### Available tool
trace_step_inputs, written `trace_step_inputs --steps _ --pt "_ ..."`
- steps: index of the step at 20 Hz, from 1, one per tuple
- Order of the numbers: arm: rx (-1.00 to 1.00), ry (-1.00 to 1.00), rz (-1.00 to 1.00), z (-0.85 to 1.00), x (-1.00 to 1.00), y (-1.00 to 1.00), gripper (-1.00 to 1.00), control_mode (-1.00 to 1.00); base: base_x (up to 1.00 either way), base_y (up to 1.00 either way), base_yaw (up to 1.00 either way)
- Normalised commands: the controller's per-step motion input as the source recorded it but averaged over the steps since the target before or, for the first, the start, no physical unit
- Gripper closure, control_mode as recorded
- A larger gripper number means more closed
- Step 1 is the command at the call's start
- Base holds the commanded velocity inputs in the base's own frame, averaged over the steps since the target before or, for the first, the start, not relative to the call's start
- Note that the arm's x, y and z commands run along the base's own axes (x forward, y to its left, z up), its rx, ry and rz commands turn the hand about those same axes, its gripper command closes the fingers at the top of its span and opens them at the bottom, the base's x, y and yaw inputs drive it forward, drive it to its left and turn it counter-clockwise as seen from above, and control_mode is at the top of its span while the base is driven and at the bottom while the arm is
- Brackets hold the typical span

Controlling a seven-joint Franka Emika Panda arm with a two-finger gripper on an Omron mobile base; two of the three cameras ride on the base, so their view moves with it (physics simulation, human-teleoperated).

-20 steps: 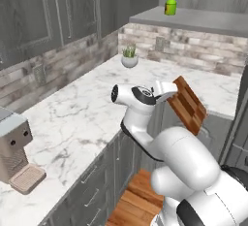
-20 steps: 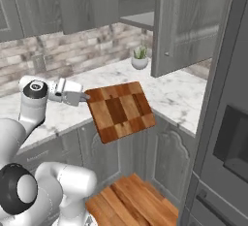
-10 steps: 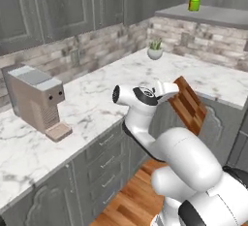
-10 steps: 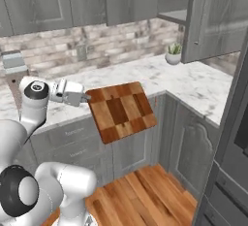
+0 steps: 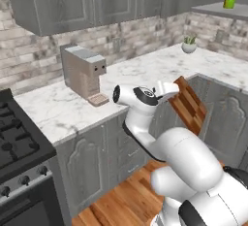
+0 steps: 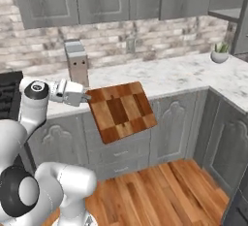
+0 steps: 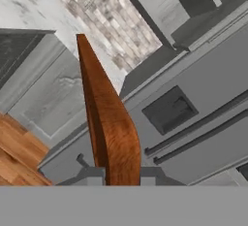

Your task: Move the cutting board and knife to the sink. Then move spray from the cabinet to the counter.

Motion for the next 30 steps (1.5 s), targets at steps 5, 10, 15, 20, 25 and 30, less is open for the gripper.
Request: trace_step_inputs --steps 5,10,15,20,25,30 --pt "0.0 0.0 0.0 0.0 0.0 0.0 1.0 1.0 -0.7 0.52 0.37" --pt "0.0 0.0 0.0 0.0 0.0 0.0 1.0 1.0 -0.67 0.6 0.39" --pt "0.0 0.0 0.0 0.0 0.0 0.0 1.0 1.0 -0.68 0.59 0.39" --pt "0.0 0.0 0.0 0.0 0.0 0.0 1.0 1.0 -0.65 0.58 0.39" --pt "0.0 0.0 0.0 0.0 0.0 0.0 1.0 1.0 -0.64 0.54 0.4" --pt "0.0 0.0 0.0 0.0 0.0 0.0 1.0 1.0 -0.63 0.57 0.4"
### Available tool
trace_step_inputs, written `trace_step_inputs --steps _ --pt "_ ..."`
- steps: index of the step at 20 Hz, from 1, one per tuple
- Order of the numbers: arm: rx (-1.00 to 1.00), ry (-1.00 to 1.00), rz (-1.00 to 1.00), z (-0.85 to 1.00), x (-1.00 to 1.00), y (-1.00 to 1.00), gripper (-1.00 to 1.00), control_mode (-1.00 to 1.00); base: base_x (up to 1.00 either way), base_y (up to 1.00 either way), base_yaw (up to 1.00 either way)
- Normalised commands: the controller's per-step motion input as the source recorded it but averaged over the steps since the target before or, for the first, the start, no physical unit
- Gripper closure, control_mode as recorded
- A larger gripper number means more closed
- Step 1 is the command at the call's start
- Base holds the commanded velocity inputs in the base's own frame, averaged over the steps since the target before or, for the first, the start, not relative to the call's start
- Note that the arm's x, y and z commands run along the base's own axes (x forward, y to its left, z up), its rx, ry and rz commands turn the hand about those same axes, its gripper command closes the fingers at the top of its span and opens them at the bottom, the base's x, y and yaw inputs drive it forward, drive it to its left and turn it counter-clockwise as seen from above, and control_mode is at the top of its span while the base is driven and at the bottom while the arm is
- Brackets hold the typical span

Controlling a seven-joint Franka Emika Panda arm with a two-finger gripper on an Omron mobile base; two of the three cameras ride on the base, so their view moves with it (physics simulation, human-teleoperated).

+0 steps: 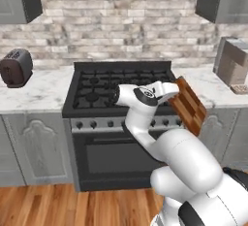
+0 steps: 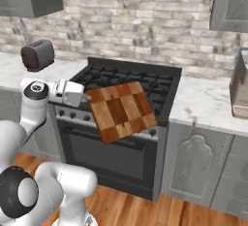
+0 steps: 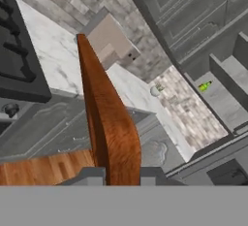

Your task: Move the cutting board and knife to the sink. Then move spray from the cabinet to the counter.

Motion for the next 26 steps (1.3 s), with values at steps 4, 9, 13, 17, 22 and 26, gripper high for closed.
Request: trace_step_inputs --steps 4,9,13,17,22,26 --pt "0.0 0.0 0.0 0.0 0.0 0.0 1.0 1.0 -0.65 0.56 0.4" --pt "0.0 0.0 0.0 0.0 0.0 0.0 1.0 1.0 -0.56 0.6 0.44" --pt "0.0 0.0 0.0 0.0 0.0 0.0 1.0 1.0 -0.54 0.62 0.46" --pt "0.0 0.0 0.0 0.0 0.0 0.0 1.0 1.0 -0.54 0.6 0.46" --pt "0.0 0.0 0.0 0.0 0.0 0.0 1.0 1.0 -0.54 0.61 0.46" --pt "0.0 0.0 0.0 0.0 0.0 0.0 1.0 1.0 -0.49 0.61 0.46"
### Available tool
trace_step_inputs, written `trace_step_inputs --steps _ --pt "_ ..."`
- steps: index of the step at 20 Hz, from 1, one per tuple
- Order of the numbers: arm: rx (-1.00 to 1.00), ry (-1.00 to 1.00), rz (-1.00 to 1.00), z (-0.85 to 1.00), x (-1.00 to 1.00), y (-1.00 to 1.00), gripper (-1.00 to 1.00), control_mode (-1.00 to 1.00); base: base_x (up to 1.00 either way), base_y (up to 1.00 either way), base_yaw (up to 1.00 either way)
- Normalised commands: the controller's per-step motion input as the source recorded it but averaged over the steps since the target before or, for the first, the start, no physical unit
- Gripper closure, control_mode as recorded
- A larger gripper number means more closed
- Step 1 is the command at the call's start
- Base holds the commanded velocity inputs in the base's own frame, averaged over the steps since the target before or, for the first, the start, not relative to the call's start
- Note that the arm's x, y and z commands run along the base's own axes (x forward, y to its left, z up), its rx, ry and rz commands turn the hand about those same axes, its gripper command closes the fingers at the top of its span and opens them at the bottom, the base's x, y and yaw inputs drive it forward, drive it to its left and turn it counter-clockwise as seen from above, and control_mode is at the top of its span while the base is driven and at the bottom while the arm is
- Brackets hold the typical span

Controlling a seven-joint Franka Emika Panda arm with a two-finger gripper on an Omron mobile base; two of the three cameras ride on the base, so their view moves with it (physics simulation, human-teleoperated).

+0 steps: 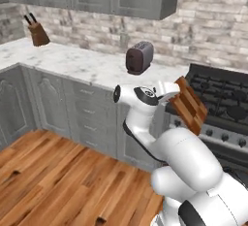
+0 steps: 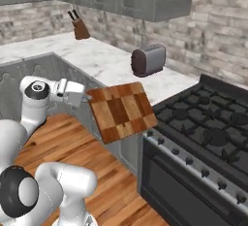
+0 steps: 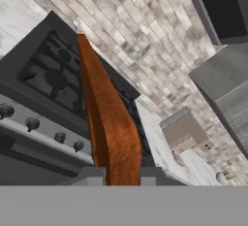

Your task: Move the cutting board and knife to the sink. Then move spray from the cabinet to the counter.

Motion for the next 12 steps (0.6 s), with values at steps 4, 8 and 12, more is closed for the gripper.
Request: trace_step_inputs --steps 4,8,12 --pt "0.0 0.0 0.0 0.0 0.0 0.0 1.0 1.0 -0.45 0.63 0.47" --pt "0.0 0.0 0.0 0.0 0.0 0.0 1.0 1.0 -0.39 0.73 0.47" --pt "0.0 0.0 0.0 0.0 0.0 0.0 1.0 1.0 -0.33 0.72 0.47"
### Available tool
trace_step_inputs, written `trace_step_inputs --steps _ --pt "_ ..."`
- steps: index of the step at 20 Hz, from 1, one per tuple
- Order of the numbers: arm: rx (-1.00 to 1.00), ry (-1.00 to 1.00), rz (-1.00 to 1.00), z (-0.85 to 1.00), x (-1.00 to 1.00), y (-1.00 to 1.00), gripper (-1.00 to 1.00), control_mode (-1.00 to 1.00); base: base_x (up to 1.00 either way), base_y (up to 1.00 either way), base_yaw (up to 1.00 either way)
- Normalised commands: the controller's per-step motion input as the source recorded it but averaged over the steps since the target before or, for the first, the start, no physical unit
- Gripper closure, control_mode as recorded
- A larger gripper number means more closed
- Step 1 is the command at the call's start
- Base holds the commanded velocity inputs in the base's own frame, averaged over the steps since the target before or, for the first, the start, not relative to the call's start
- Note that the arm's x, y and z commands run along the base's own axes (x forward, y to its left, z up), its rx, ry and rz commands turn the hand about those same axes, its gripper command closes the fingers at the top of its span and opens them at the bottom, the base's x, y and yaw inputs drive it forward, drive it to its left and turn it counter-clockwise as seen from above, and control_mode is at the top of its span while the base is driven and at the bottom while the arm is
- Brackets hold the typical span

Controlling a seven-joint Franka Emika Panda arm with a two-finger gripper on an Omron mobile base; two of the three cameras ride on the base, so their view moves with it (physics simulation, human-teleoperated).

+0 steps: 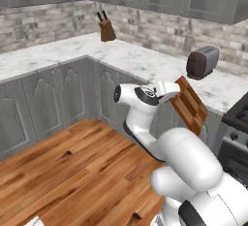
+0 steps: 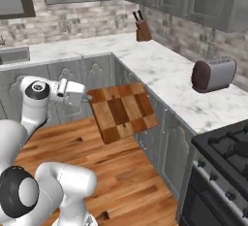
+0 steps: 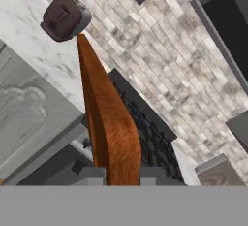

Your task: Move the cutting board and knife to the sink. Then move spray from the cabinet to the counter.

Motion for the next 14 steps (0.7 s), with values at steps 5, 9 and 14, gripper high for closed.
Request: trace_step_inputs --steps 5,9,14 --pt "0.0 0.0 0.0 0.0 0.0 0.0 1.0 1.0 -0.14 0.72 0.47" --pt "0.0 0.0 0.0 0.0 0.0 0.0 1.0 1.0 0.11 0.48 0.49" --pt "0.0 0.0 0.0 0.0 0.0 0.0 1.0 1.0 0.54 0.03 0.51"
